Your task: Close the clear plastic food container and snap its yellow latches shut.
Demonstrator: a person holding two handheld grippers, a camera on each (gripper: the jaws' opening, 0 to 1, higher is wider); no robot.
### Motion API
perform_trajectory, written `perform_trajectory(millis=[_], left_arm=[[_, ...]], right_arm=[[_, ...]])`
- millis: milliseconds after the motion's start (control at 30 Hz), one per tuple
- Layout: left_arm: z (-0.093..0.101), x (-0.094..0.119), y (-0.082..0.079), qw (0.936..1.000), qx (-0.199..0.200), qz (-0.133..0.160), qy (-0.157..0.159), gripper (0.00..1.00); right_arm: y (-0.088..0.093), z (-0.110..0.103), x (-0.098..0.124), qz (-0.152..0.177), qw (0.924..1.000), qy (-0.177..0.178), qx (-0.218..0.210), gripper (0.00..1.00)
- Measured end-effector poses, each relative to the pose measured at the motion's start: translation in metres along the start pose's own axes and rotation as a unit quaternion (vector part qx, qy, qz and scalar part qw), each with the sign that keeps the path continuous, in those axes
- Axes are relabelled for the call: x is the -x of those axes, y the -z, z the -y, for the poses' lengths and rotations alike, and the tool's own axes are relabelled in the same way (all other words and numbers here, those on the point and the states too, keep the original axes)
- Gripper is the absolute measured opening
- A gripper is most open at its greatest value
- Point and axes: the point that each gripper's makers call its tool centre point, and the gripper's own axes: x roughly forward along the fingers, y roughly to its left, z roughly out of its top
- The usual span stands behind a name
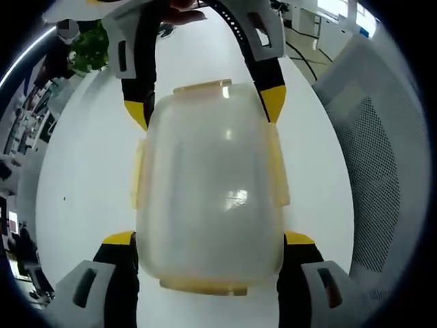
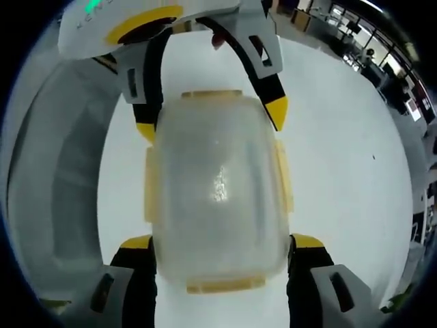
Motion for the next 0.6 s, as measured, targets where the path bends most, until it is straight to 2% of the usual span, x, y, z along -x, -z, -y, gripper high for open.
perform_trajectory(millis=[600], left_arm=[[0.006,0.007,0.017,0.9999,0.009,0.003,-0.005,0.84]], right_arm=[[-0.019,-0.007,-0.005,-0.004,1.0,0.001,0.005,0.79]])
